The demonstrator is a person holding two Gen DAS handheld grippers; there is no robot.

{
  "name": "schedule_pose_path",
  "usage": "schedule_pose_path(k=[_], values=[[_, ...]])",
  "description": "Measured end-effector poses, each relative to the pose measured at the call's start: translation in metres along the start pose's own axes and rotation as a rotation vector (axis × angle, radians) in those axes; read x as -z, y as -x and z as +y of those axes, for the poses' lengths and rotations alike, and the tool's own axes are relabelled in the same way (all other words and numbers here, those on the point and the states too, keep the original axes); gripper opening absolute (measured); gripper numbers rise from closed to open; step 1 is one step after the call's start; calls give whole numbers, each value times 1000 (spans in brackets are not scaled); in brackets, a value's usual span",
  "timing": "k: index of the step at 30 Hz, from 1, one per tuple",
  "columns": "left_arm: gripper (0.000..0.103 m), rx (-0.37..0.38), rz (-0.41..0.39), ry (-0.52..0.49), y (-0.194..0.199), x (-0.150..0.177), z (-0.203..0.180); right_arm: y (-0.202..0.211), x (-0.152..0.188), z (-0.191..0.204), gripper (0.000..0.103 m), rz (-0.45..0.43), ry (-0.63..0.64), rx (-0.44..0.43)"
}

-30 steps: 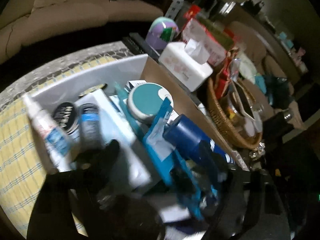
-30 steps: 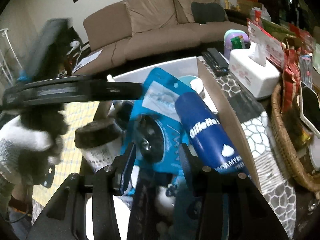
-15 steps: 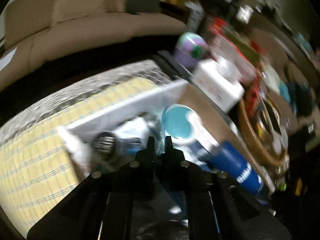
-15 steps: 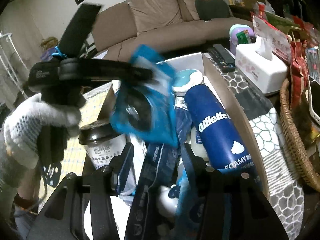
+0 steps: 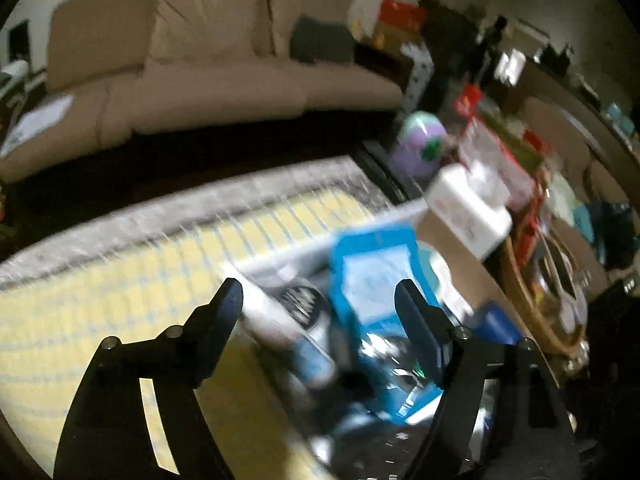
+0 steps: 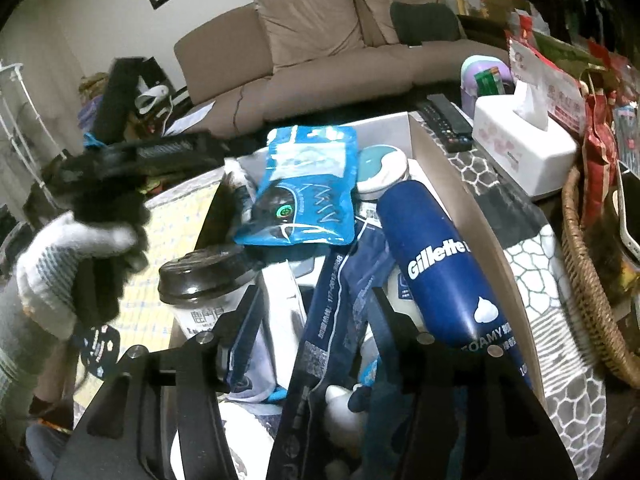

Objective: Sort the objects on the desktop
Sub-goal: 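Release the spray bottle with the left gripper while the right releases the deodorant, then move both grippers back over the table toward the black slippers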

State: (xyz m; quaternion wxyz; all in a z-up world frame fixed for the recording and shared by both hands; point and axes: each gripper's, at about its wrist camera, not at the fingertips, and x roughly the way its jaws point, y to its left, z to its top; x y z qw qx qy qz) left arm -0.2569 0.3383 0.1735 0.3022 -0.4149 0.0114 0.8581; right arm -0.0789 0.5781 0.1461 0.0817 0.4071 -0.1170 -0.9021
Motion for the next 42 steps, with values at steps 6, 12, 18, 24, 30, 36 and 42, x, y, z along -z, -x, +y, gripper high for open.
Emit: schedule_pose_path(k=[6,12,18,24,30,36,42], values=[[78,-100,-16,21,-8,-19,36,1,0,2,58,-9,-1,-15],[75,-45,21,-51,-45,-23,29,-5,-1,1,58,3,11,-26],[51,23,67,-63,-68,-21,23,-9,1,-1,58,5,18,-40],[47,95,77,-83,-68,-11,14,-11,2,3,58,15,37,-44],[45,166,171,-96,-70,20,-20,-11,2,1,58,24,15,-37],[48,155,134,-75,-37,32,-21,-3,1,2,58,28,-8,-24],[60,134,116,-113,11,43,-27,11,-3,14,58,27,8,38]])
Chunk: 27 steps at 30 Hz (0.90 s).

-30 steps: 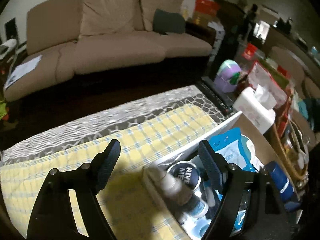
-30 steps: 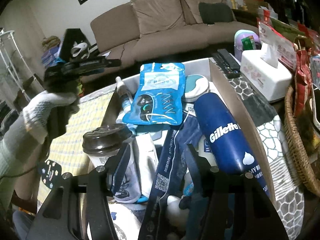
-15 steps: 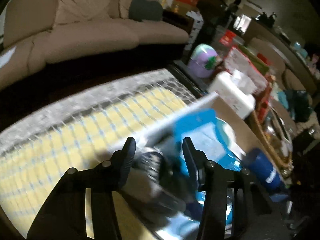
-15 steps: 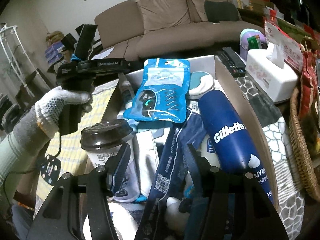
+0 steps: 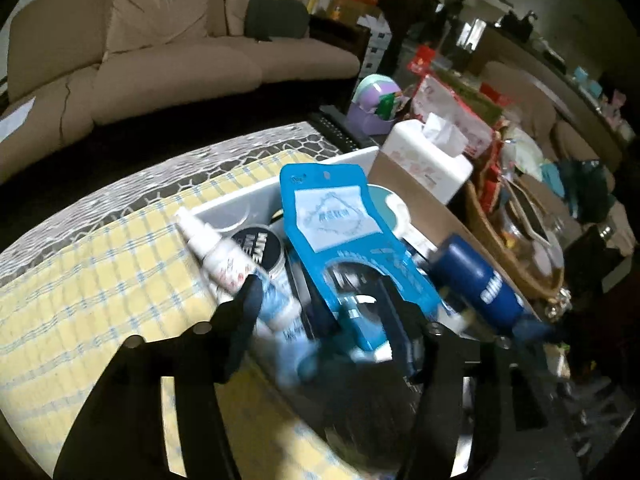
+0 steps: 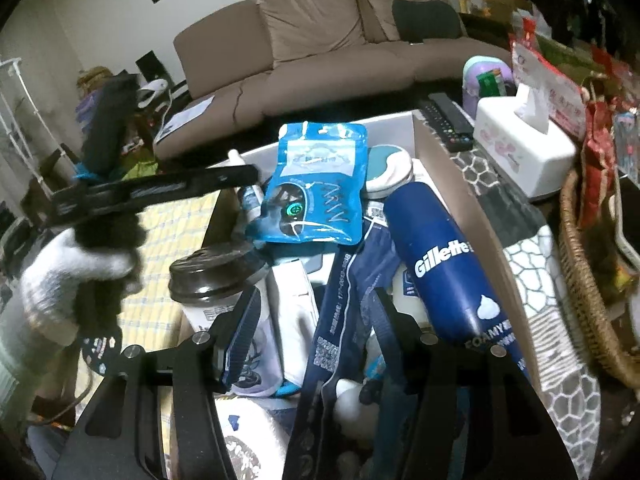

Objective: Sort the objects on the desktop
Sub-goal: 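Move both grippers back over the table toward the black slippers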

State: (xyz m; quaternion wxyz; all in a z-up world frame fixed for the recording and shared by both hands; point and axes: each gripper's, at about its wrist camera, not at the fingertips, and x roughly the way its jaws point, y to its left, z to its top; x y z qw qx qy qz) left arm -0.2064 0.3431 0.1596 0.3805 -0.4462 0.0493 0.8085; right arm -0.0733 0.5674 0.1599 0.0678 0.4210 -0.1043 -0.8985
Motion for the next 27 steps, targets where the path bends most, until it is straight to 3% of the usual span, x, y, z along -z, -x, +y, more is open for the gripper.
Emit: schedule_pose_path(k=[6,8,13,20,22,23,27], values=[[71,-7,8,-10,39,34,-14,24,6,23,66,-21,50,80],[72,-13,14,9,48,47,-14,31,10,31,75,-28,67,86],[77,-14,11,45,76,79,-16,48,23,53,80,-42,116,108],[103,-15,-21,68,120,114,-20,71,40,77,86,-63,120,94],[103,-14,-27,79,131,123,-20,75,45,83,92,-65,124,93],[103,-17,-29,82,136,129,-21,76,48,86,103,-59,124,87],[103,-9,-39,91,161,152,-20,81,61,95,103,-43,111,82]])
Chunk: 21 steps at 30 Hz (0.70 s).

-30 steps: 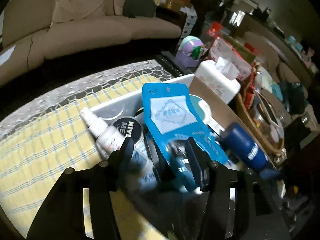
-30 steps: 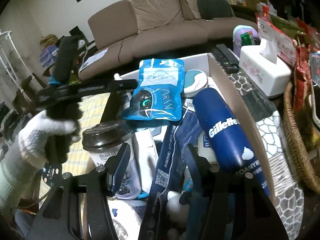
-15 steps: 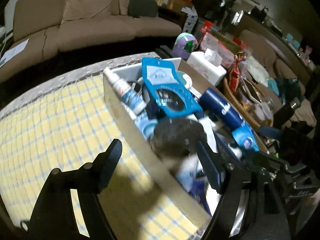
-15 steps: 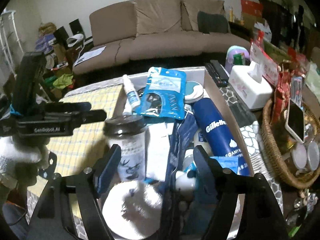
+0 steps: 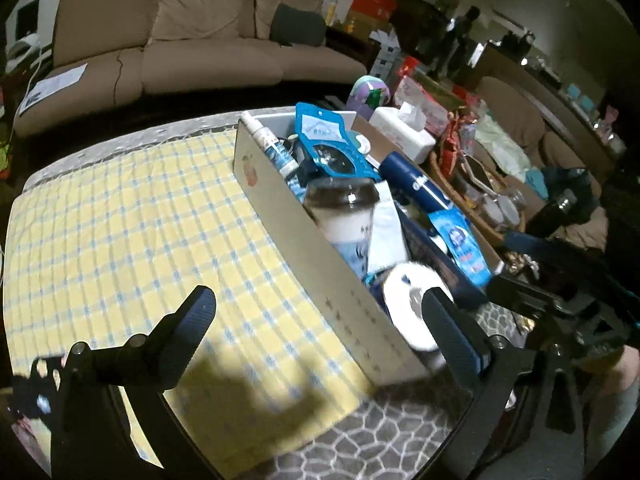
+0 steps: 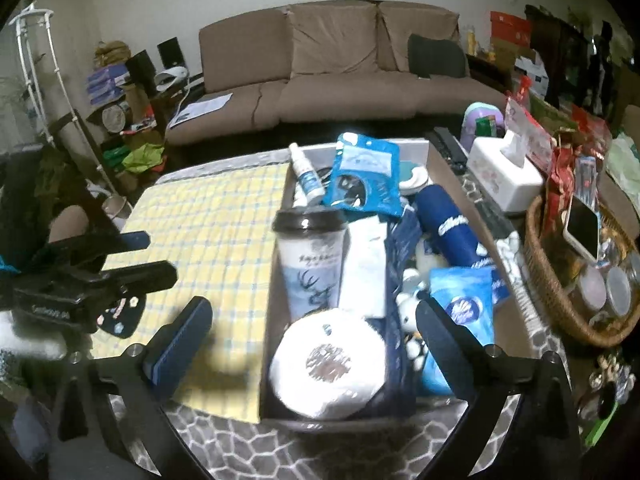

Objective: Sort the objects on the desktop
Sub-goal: 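Move both grippers back over the table toward the black slippers, then grasp one black slipper with the left gripper while the right grasps the other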

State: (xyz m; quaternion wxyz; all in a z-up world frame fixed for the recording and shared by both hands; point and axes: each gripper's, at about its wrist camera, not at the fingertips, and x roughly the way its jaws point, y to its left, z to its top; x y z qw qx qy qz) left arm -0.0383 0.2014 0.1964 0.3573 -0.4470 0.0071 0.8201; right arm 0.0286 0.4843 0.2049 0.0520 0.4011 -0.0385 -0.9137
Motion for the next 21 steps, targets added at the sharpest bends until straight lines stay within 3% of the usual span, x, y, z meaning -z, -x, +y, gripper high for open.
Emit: schedule_pose_path(k=[6,13,17,21], values=[[103,-38,-37,22,57,43,37,11,19,19,103,-2,-14,-54],[103,-199,-86,282,116,109,162,1,27,65,103,-10,38,-113],[103,-281,-76,387,123,141,221,-25,29,111,103,18,89,-176],[103,-314,-61,458,117,163,261,-61,32,157,103,74,147,-234]])
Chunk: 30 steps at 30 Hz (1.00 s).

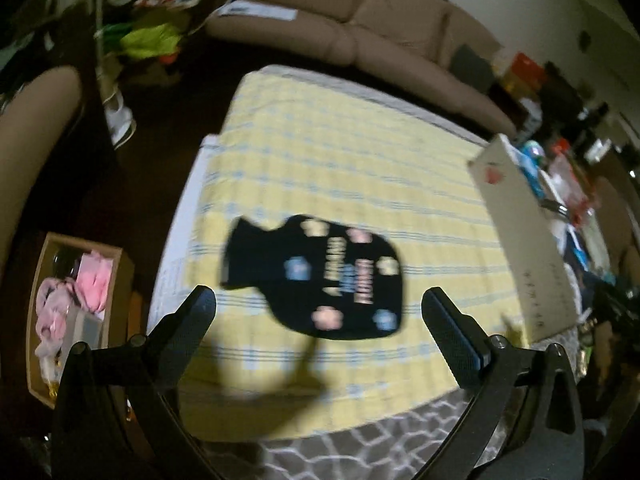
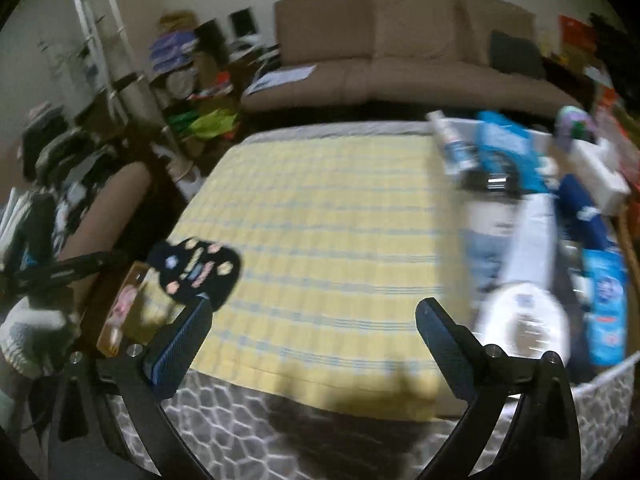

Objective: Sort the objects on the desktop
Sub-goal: 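Grasp one black slipper with the left gripper while the right grasps the other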

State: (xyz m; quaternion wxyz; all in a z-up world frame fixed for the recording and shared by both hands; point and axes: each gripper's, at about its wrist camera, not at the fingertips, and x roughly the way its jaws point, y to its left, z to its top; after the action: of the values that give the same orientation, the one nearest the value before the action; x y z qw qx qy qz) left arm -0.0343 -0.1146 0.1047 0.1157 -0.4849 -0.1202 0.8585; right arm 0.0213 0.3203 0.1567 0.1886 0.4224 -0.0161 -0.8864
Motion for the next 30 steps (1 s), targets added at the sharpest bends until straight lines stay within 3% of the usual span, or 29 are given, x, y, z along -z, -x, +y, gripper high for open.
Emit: schedule_pose_path(k=[5,9,14,19,22,26,30], values=[[103,-42,13,70,-29,-8,37,-59,-4,29,103,74,7,-82],[103,-79,27,67,-51,-21,52,-108,-7,40,101,149,-25,-143],[103,-67,73,49,-78,-28,53,-157,-9,53,87,208,-12,-183],[99,-53,112,20,-95,-32,46,-192,3,59,76,274,-96,-291],[84,-5,144,35,-107,-32,39,-196,8,66,76,264,-78,-301],[82,-80,143,-62,-112,-29,13,-195,8,67,74,264,-71,-334],[82,-64,140,-81,-103,-27,4,-192,8,68,70,273,-59,-336]])
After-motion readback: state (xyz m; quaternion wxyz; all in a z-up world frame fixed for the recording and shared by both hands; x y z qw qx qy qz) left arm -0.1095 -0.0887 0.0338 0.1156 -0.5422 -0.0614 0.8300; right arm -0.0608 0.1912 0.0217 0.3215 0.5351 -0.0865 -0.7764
